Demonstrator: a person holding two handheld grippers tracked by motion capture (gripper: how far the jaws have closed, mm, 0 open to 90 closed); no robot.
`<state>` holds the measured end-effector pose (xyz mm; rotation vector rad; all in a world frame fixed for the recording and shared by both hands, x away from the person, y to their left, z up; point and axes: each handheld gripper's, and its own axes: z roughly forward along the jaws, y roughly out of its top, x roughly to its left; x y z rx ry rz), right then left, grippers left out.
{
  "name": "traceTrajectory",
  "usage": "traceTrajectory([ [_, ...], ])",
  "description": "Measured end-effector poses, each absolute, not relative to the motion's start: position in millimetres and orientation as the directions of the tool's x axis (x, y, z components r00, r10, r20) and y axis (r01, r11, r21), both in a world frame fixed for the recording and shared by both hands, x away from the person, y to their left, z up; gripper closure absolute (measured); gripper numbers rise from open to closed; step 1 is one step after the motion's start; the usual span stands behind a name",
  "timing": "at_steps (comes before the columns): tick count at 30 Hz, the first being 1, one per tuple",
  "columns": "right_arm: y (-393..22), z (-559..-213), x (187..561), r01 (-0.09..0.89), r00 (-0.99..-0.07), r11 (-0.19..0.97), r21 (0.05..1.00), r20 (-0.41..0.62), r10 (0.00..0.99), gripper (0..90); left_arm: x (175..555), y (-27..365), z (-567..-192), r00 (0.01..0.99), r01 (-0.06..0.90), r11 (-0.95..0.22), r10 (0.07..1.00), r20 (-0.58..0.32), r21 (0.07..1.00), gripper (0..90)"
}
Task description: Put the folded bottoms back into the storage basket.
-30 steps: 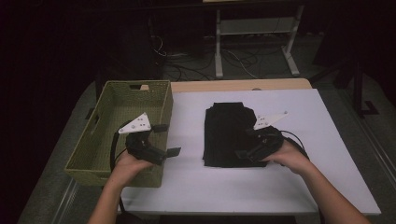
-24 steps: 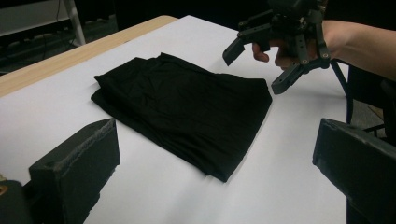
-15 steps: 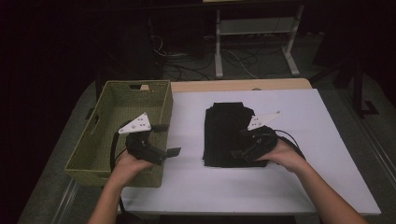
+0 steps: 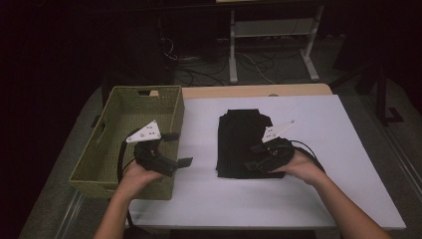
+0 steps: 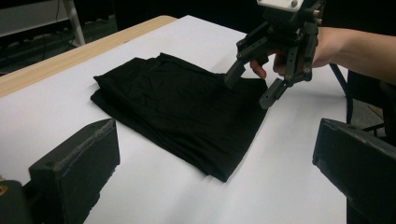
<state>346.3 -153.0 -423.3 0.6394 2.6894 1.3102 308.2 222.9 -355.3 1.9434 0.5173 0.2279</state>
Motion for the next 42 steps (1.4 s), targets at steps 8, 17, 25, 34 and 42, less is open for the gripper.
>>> traceTrajectory([
  [8, -151.4, -431.6, 345.1, 0.329, -0.919, 0.579, 0.746, 0.11, 0.379, 38.4, 308.1, 223.0, -355.4, 0.887, 0.25, -0.343, 0.456, -0.073, 0.905, 0.7],
  [17, -147.0, -439.7, 344.7, 0.318, -0.929, 0.611, 0.725, 0.111, 0.352, 42.0, 308.1, 222.9, -355.4, 0.887, 0.252, -0.343, 0.457, -0.073, 0.905, 0.8],
  [25, -141.7, -445.4, 343.6, 0.299, -0.939, 0.644, 0.704, 0.096, 0.331, 42.2, 308.1, 222.8, -355.3, 0.888, 0.251, -0.346, 0.455, -0.072, 0.904, 0.8],
  [34, -138.3, -449.5, 342.6, 0.282, -0.944, 0.664, 0.693, 0.077, 0.32, 41.7, 308.1, 222.7, -355.3, 0.888, 0.249, -0.348, 0.455, -0.07, 0.904, 0.7],
  [42, -136.8, -454.4, 341.5, 0.257, -0.951, 0.694, 0.673, 0.049, 0.305, 40.4, 308.0, 222.7, -355.4, 0.888, 0.248, -0.347, 0.454, -0.07, 0.905, 0.7],
])
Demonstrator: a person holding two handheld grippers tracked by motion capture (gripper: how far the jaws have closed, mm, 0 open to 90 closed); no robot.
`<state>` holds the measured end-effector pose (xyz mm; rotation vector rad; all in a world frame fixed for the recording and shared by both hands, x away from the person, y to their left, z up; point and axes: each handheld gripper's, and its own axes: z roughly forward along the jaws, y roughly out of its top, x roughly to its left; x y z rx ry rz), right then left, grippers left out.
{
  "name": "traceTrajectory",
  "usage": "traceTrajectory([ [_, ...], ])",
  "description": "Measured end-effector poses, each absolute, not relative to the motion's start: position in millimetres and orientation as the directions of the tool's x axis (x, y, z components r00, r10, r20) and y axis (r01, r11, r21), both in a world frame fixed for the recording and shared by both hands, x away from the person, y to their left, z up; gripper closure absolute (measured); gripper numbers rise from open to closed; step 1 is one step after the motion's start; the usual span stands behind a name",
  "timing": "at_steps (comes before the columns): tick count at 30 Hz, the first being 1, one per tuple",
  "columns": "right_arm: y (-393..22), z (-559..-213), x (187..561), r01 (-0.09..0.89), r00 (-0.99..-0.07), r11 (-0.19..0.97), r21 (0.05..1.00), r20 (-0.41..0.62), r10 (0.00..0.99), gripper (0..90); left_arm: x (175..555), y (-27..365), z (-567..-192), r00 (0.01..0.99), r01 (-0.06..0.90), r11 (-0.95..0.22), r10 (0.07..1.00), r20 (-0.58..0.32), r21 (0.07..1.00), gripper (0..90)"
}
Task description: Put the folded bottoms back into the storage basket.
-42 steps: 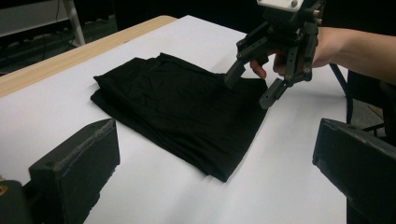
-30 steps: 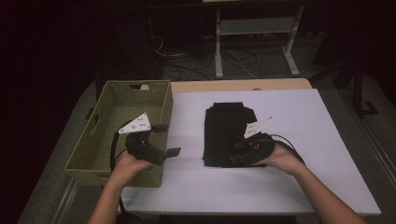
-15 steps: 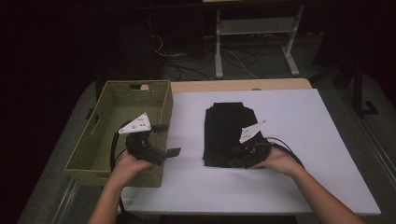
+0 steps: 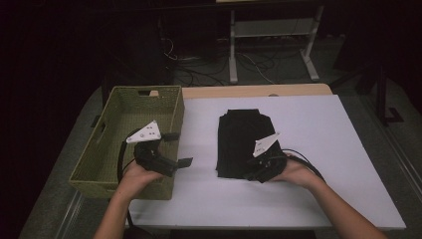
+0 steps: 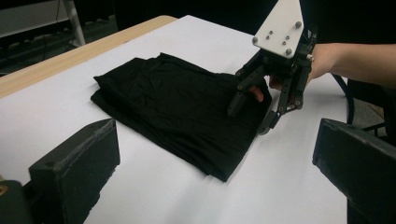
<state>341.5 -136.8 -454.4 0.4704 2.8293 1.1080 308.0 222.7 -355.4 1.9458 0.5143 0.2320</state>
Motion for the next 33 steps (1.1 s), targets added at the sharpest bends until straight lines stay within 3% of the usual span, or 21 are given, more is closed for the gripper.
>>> traceTrajectory([
  [17, -134.4, -460.2, 340.2, 0.216, -0.957, 0.725, 0.654, -0.006, 0.29, 39.6, 308.2, 222.6, -355.3, 0.889, 0.25, -0.349, 0.452, -0.072, 0.903, 0.8],
  [25, -130.4, -462.3, 335.2, 0.149, -0.962, 0.751, 0.643, -0.082, 0.261, 45.0, 308.2, 222.6, -355.3, 0.888, 0.252, -0.35, 0.453, -0.073, 0.902, 0.8],
  [28, -132.6, -462.3, 337.2, 0.152, -0.961, 0.742, 0.653, -0.077, 0.265, 53.8, 308.3, 222.6, -355.3, 0.889, 0.252, -0.35, 0.453, -0.073, 0.902, 0.7],
  [33, -133.7, -462.7, 339.6, 0.153, -0.96, 0.736, 0.659, -0.079, 0.269, 60.4, 308.5, 222.5, -355.4, 0.888, 0.253, -0.349, 0.453, -0.074, 0.902, 0.7],
])
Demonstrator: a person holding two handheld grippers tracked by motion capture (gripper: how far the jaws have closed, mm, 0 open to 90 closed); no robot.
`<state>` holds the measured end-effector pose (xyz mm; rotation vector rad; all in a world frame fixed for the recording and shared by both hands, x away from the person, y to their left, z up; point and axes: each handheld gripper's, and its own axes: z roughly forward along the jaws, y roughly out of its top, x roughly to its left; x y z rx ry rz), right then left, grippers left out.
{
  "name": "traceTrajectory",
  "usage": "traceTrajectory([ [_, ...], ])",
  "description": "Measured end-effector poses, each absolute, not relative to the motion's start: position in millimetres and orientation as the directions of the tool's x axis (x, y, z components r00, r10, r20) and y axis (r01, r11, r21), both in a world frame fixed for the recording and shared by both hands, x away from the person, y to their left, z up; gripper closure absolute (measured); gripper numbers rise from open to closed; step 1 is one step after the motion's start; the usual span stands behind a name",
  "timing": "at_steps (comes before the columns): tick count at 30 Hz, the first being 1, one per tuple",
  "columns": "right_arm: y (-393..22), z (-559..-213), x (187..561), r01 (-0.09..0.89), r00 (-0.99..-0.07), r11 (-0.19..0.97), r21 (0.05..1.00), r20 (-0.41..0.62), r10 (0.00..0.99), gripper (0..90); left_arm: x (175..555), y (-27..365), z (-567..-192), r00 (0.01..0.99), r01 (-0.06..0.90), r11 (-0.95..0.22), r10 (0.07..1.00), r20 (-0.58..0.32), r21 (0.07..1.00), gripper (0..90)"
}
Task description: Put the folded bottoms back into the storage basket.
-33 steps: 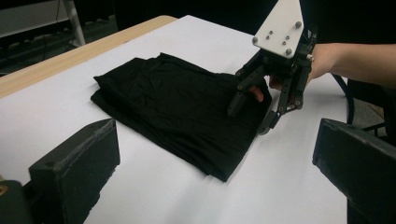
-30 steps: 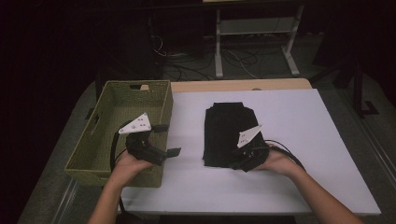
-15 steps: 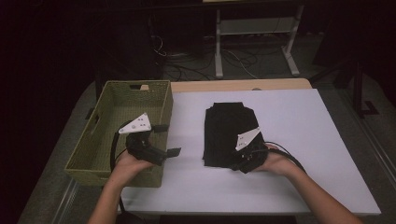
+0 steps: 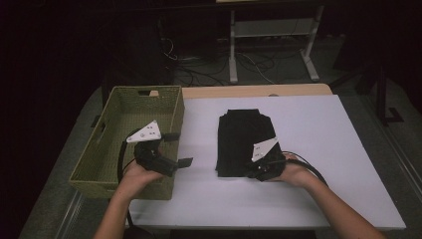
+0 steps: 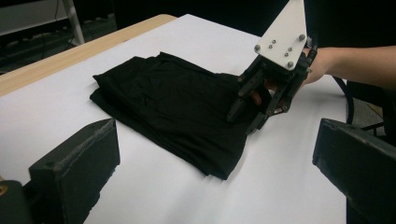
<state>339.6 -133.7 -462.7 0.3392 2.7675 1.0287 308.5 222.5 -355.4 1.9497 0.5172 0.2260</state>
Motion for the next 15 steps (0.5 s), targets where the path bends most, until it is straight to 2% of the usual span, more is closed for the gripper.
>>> traceTrajectory([
  [3, -133.6, -462.6, 341.1, 0.161, -0.956, 0.732, 0.662, -0.081, 0.283, 68.1, 308.5, 222.4, -355.4, 0.888, 0.254, -0.35, 0.453, -0.075, 0.902, 0.8],
  [6, -133.9, -462.9, 342.6, 0.16, -0.955, 0.729, 0.665, -0.083, 0.286, 71.5, 308.6, 222.4, -355.5, 0.888, 0.255, -0.35, 0.453, -0.075, 0.902, 0.7],
  [9, -134.7, -463.3, 345.0, 0.169, -0.951, 0.724, 0.669, -0.082, 0.297, 79.8, 308.7, 222.3, -355.5, 0.888, 0.256, -0.35, 0.453, -0.076, 0.901, 0.8],
  [15, -134.0, -462.2, 347.6, 0.21, -0.945, 0.716, 0.666, -0.051, 0.324, 83.5, 309.0, 222.3, -355.6, 0.888, 0.258, -0.35, 0.453, -0.078, 0.901, 0.8],
])
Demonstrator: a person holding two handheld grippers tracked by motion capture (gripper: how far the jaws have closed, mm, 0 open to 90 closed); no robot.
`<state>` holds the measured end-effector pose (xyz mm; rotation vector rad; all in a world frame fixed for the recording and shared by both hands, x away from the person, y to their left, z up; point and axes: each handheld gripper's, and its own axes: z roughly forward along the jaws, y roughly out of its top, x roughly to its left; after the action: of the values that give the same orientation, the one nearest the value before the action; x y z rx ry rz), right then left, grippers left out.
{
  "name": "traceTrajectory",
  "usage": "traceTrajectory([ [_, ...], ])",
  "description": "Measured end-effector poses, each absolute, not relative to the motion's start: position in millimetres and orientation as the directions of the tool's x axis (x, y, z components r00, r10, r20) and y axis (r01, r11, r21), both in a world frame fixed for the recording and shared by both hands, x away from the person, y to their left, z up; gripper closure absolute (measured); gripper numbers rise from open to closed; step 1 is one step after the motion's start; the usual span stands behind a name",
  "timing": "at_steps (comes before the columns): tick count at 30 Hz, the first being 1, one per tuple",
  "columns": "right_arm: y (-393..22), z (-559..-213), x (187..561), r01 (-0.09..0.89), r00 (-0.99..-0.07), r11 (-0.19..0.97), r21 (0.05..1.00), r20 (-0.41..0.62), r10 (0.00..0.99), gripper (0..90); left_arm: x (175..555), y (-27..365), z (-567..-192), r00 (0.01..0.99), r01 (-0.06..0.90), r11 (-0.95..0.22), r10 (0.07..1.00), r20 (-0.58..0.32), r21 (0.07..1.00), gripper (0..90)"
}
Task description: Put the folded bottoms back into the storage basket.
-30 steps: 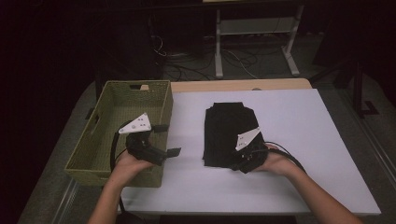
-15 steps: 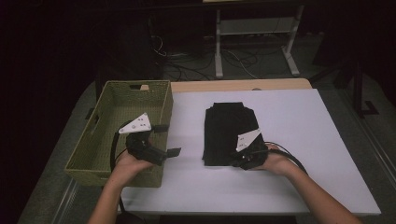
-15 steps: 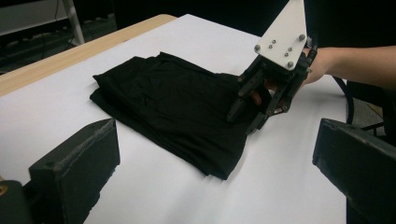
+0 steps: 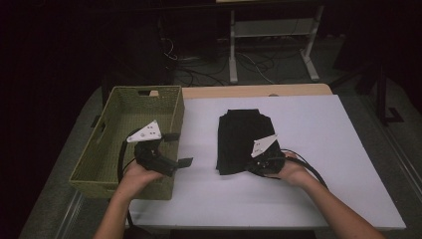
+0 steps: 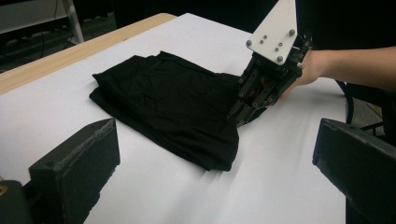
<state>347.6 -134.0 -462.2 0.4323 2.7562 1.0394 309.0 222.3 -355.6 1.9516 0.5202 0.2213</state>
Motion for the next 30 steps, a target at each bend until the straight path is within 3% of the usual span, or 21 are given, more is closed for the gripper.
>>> traceTrajectory([
  [9, -136.8, -458.1, 350.0, 0.264, -0.941, 0.688, 0.676, 0.024, 0.338, 85.4, 309.1, 222.3, -355.5, 0.889, 0.258, -0.351, 0.451, -0.079, 0.9, 0.7],
  [30, -137.9, -447.5, 311.8, 0.232, -0.966, 0.711, 0.664, 0.074, 0.247, 85.0, 308.9, 222.2, -355.5, 0.889, 0.256, -0.351, 0.451, -0.077, 0.901, 0.7],
])
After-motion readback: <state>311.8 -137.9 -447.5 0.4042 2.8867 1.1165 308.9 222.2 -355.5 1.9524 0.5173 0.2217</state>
